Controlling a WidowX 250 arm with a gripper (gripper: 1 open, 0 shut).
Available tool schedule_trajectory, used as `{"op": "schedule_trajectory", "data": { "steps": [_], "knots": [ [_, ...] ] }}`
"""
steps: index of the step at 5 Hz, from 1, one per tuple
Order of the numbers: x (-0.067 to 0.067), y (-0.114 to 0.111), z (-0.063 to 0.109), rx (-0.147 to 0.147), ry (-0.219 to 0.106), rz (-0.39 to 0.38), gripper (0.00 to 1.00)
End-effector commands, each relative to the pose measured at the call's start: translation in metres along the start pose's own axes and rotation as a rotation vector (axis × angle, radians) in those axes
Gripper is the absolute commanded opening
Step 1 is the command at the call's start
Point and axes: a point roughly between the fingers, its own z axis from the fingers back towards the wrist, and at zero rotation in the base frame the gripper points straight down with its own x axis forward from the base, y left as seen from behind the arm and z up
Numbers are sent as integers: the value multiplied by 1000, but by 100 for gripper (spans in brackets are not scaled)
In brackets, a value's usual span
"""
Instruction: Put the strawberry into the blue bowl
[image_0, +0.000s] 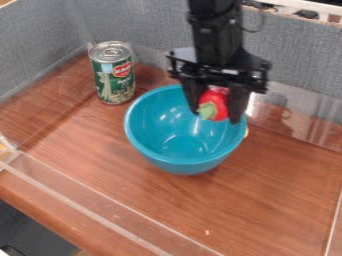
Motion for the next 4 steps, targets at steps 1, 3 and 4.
{"op": "schedule_trajectory", "data": {
  "steps": [1, 3, 4],
  "knots": [
    [5, 18, 0, 19, -13, 21, 0],
    [9, 37, -28, 49, 39, 47, 0],
    [9, 40, -44, 57, 63, 45, 0]
  ]
}}
